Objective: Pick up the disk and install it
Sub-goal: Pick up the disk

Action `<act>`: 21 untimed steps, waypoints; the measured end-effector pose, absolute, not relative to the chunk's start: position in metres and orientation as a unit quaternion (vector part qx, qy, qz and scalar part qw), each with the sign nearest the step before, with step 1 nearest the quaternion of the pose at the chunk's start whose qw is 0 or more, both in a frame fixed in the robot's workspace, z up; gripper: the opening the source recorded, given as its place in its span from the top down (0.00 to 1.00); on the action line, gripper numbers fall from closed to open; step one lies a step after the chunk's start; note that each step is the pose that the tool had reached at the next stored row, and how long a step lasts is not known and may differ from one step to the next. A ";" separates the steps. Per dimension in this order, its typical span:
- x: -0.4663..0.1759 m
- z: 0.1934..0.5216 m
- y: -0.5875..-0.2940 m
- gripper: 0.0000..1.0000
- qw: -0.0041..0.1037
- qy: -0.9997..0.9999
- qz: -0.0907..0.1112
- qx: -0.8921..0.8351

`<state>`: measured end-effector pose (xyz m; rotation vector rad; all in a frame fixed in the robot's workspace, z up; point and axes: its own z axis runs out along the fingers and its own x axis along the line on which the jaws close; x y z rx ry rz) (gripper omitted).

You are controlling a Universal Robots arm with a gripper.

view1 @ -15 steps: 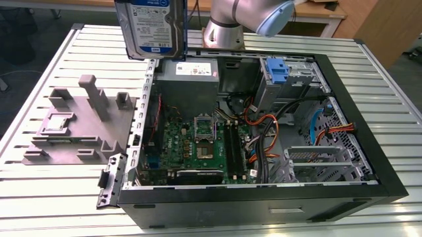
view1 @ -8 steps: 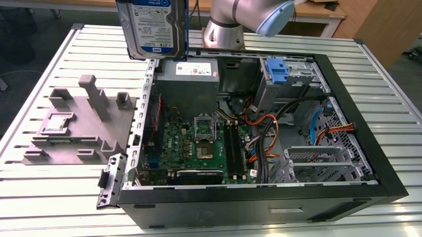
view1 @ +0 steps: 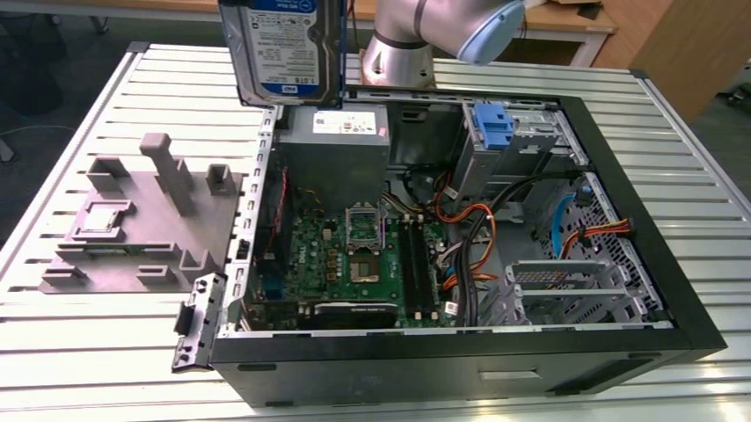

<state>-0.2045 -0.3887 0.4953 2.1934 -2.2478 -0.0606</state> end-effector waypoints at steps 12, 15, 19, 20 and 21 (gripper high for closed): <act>-0.199 0.495 -0.393 0.63 0.000 -0.716 -0.019 0.698; -0.198 0.495 -0.394 0.63 0.000 -0.716 -0.019 0.698; -0.191 0.495 -0.394 0.63 0.000 -0.716 -0.019 0.698; -0.191 0.495 -0.394 0.63 0.000 -0.716 -0.019 0.698; -0.190 0.495 -0.394 0.63 0.000 -0.716 -0.019 0.698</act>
